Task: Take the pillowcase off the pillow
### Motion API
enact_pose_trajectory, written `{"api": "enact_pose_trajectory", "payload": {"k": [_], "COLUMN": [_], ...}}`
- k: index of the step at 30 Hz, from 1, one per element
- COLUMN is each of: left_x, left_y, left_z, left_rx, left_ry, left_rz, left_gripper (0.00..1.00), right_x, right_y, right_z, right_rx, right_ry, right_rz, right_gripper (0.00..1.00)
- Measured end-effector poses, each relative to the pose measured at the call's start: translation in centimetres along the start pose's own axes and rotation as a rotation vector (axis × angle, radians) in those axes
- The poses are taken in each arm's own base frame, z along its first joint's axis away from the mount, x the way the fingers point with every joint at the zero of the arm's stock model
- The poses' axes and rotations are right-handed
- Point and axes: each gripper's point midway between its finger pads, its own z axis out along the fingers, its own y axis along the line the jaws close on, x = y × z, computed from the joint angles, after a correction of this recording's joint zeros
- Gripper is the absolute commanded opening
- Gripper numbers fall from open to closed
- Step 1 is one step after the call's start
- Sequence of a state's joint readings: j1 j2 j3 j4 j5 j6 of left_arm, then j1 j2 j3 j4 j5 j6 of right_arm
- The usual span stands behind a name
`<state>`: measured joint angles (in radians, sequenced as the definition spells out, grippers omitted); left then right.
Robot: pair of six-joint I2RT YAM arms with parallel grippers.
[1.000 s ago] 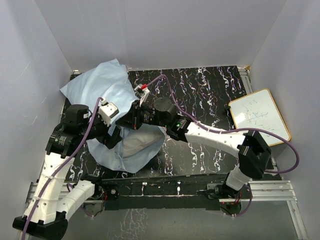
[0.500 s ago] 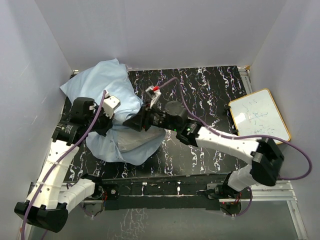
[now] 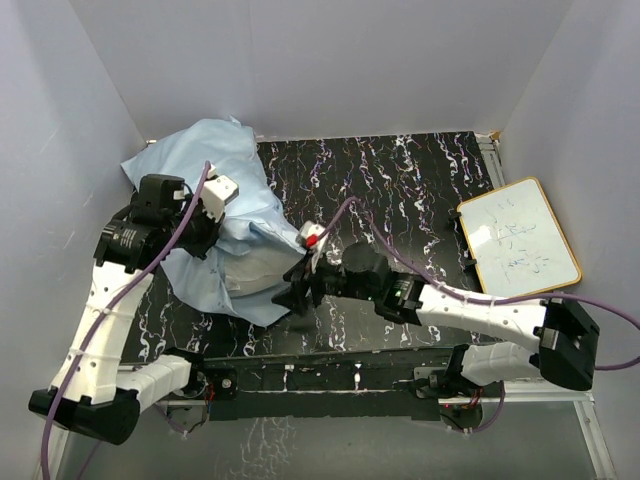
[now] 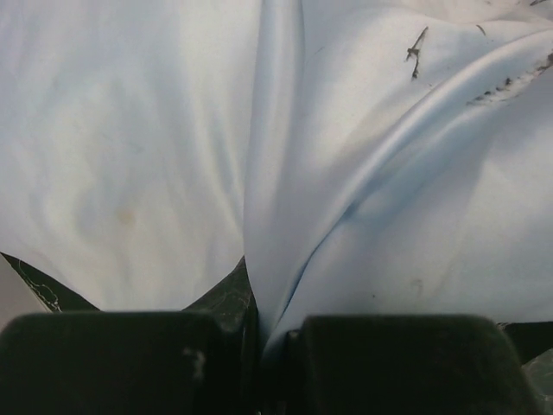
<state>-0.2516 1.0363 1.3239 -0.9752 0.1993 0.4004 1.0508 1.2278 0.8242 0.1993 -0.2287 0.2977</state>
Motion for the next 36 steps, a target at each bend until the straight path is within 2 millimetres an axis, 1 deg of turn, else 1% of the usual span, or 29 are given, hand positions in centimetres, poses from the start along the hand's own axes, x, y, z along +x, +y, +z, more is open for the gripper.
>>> {"api": "enact_pose_trajectory", "payload": {"k": [2,4,6,8,9,12,15,18,21,25,28,33,34,35,36], "left_x": [-0.5,-1.2,-1.9,-2.5,-2.7,-2.9,-3.0,-3.3,-4.3,-5.6,-6.4,-8.3,-8.8,-9.3,-9.8], "left_y": [0.0,0.0,0.1,0.2,0.2,0.1,0.0,0.0,0.1,0.5,0.6,0.9,1.0,1.1,1.2], "left_z": [0.0,-0.2,-0.5,-0.8,-1.0,-1.5,-2.0,-2.5,-3.1,-3.8,-4.1,-4.7,-4.9,-5.1,-5.3], "left_rx": [0.015,0.028,0.034,0.038,0.039,0.043,0.046,0.05,0.049,0.047,0.057,0.073,0.075,0.077,0.076], "left_ry": [0.005,0.005,0.001,-0.005,-0.007,-0.01,-0.006,-0.004,-0.018,-0.033,-0.035,-0.045,-0.05,-0.055,-0.062], "left_rz": [-0.003,-0.004,-0.003,-0.003,-0.002,-0.001,-0.002,0.0,0.003,0.005,-0.001,-0.022,-0.025,-0.028,-0.029], "left_gripper": [0.0,0.0,0.0,0.0,0.0,0.0,0.0,0.0,0.0,0.0,0.0,0.0,0.0,0.0,0.0], "right_x": [1.5,2.5,2.5,2.0,1.8,0.9,0.5,0.5,0.7,1.4,1.5,1.1,0.8,0.4,0.0], "right_y": [0.8,1.0,0.1,-1.1,-1.7,-3.4,-4.5,-5.3,-5.5,-5.7,-6.0,-6.5,-6.6,-6.7,-6.8], "right_z": [0.7,1.7,2.9,4.3,4.9,6.3,7.1,8.0,9.4,10.7,12.0,15.1,15.7,16.3,16.9], "right_rx": [-0.012,-0.01,0.015,0.05,0.069,0.138,0.182,0.2,0.186,0.172,0.194,0.225,0.233,0.247,0.261], "right_ry": [0.039,0.07,0.082,0.088,0.09,0.086,0.079,0.094,0.118,0.149,0.148,0.137,0.131,0.12,0.11], "right_rz": [-0.08,-0.164,-0.239,-0.332,-0.38,-0.533,-0.68,-0.809,-0.941,-1.101,-1.188,-1.278,-1.288,-1.295,-1.301], "right_gripper": [0.72,0.8,0.89,0.95,0.97,0.98,0.98,0.98,0.99,0.98,0.98,0.98,0.92,0.83,0.68]}}
